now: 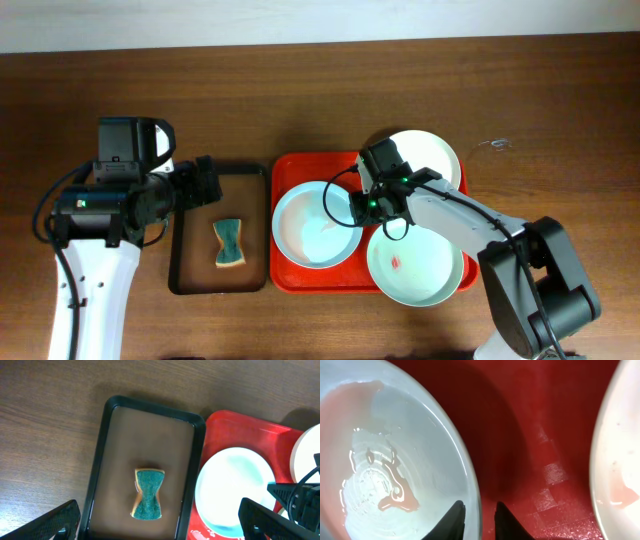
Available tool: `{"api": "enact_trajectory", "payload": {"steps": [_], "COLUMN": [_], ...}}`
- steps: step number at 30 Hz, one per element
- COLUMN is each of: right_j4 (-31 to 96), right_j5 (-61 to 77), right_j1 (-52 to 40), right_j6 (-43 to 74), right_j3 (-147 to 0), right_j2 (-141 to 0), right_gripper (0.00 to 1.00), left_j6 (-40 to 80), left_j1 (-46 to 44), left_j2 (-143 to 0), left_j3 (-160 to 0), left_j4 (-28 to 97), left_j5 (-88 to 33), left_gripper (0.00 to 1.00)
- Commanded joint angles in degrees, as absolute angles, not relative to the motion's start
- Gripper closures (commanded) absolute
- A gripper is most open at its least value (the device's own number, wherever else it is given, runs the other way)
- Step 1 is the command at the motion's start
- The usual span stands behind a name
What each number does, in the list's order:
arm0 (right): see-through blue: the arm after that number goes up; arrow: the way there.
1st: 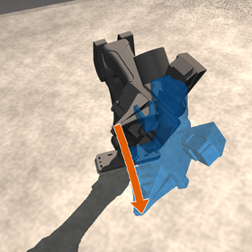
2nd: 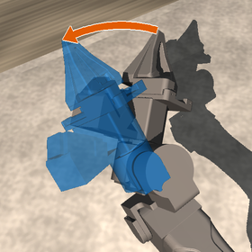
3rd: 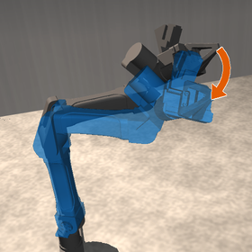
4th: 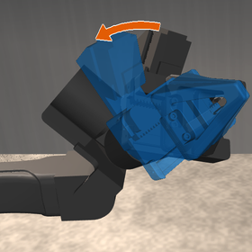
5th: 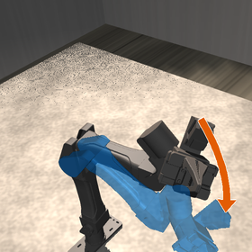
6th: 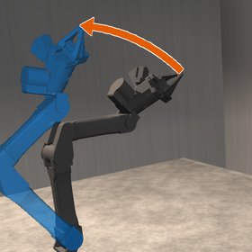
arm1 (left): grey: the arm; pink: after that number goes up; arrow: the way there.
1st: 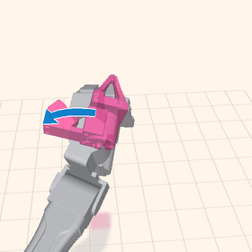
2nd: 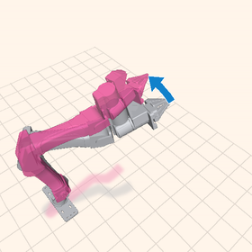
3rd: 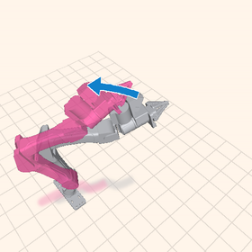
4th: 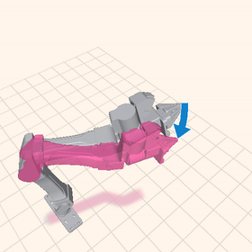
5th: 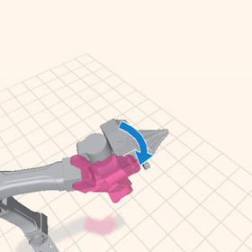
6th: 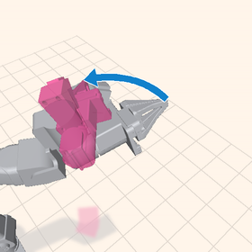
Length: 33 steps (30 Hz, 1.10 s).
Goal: Clean dirty plates on tray and stack at the side
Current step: 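Return the sponge to the black tray and release it with the left gripper, then lift the light-blue plate with the right gripper and place it right of the tray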
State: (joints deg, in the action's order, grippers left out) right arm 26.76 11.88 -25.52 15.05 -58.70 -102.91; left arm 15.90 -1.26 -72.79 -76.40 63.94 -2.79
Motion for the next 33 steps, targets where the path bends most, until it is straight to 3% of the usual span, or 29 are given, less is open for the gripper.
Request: {"api": "enact_trajectory", "payload": {"steps": [1,3,4,6,7,12,17,21,26,33], "right_j4": [26.7,26.8,26.7,26.6,26.5,26.3,29.2,47.1,57.5,44.8], "right_j5": [11.4,11.4,11.4,11.4,11.4,11.4,11.4,11.6,11.6,4.6], "right_j1": [-25.9,-25.9,-25.9,-25.9,-25.9,-25.9,-25.0,-23.5,-23.8,-34.0], "right_j6": [15.4,15.4,15.4,15.5,15.5,15.5,19.6,19.6,21.9,34.7], "right_j3": [-58.0,-58.0,-58.0,-58.0,-58.0,-58.0,-60.6,-73.4,-84.7,-86.4], "right_j2": [-103.6,-103.6,-103.6,-103.7,-104.0,-104.4,-103.6,-102.9,-102.9,-103.1], "right_gripper": [0.91,0.91,0.81,0.76,0.82,0.96,0.96,0.96,0.96,0.96], "left_j6": [17.6,24.7,24.7,24.6,24.6,24.6,24.6,24.6,24.6,24.6], "left_j1": [-0.8,3.3,5.0,7.7,7.8,7.8,7.8,7.8,7.8,7.8], "left_j2": [-72.6,-72.6,-72.6,-72.6,-72.6,-72.6,-72.6,-72.6,-72.6,-72.6], "left_j3": [-76.6,-76.6,-76.6,-76.6,-76.6,-76.6,-76.6,-76.6,-76.6,-76.6], "left_j4": [65.0,66.5,66.4,66.4,66.8,66.8,66.8,66.8,66.8,66.8], "left_j5": [6.0,8.9,8.4,7.8,7.8,7.8,7.8,7.8,7.8,7.8], "left_gripper": [0.01,0.01,0.01,0.01,0.01,0.01,0.01,0.01,0.01,0.01]}}
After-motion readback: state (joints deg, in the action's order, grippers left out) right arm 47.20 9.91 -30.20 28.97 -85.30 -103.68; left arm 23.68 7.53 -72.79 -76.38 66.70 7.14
